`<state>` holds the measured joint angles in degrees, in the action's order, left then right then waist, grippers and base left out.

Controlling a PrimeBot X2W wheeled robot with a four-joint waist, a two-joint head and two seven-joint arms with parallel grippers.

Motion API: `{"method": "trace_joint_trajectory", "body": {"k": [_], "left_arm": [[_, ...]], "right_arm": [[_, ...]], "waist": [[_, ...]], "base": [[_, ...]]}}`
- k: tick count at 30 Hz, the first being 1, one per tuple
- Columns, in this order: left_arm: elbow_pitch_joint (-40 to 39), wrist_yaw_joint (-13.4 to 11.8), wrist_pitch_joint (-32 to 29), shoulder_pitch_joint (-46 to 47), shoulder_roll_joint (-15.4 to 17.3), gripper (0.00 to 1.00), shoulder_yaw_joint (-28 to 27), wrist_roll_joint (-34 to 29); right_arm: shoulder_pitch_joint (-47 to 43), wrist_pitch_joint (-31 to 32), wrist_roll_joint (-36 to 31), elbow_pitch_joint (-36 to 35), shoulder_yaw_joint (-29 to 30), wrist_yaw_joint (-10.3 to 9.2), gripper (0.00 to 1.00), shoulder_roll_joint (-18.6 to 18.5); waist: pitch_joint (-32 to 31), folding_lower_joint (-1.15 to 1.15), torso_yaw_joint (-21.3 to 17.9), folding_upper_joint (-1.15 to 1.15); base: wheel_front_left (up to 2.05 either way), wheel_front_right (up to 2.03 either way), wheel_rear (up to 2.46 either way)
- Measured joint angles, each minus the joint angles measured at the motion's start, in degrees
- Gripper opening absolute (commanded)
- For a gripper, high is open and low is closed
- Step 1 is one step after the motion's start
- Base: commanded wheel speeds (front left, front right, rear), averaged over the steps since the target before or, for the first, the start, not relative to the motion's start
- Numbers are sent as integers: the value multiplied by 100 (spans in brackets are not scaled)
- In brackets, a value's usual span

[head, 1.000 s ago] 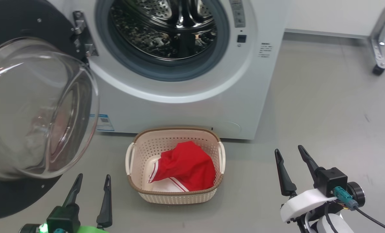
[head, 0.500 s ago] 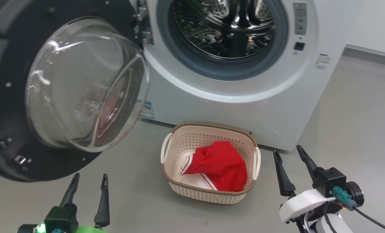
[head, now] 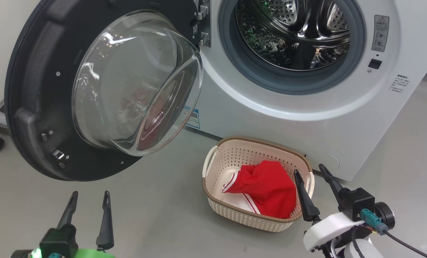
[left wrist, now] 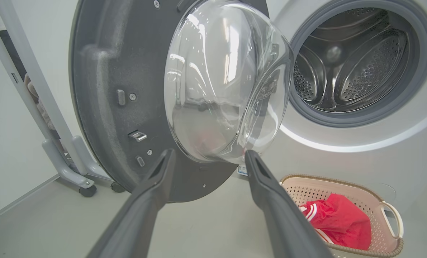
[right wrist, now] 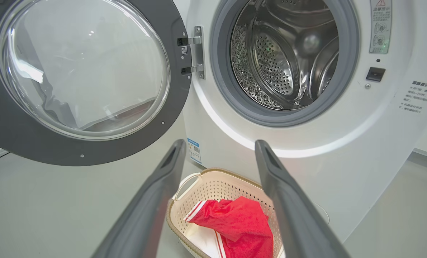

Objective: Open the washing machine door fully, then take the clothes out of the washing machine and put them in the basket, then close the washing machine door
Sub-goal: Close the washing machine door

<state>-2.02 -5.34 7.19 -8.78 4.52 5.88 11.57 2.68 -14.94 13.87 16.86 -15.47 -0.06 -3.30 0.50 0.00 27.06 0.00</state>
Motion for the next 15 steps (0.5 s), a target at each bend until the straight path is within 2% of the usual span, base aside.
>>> {"method": "trace_joint_trajectory", "body": {"k": [13, 14, 15], "left_arm": [[-5, 0, 51, 0, -2, 100, 0, 62], [-5, 0, 51, 0, -2, 82, -2, 71], [-5, 0, 52, 0, -3, 53, -5, 110]], "right_arm": [[2, 0, 1, 58, -19, -1, 100, 2], [2, 0, 1, 60, -19, -1, 100, 2], [2, 0, 1, 63, -19, -1, 100, 2]], "waist": [[27, 0, 97, 0], [25, 0, 100, 0], [22, 0, 103, 0]], "base": [[0, 0, 0], [0, 0, 0], [0, 0, 0]]}}
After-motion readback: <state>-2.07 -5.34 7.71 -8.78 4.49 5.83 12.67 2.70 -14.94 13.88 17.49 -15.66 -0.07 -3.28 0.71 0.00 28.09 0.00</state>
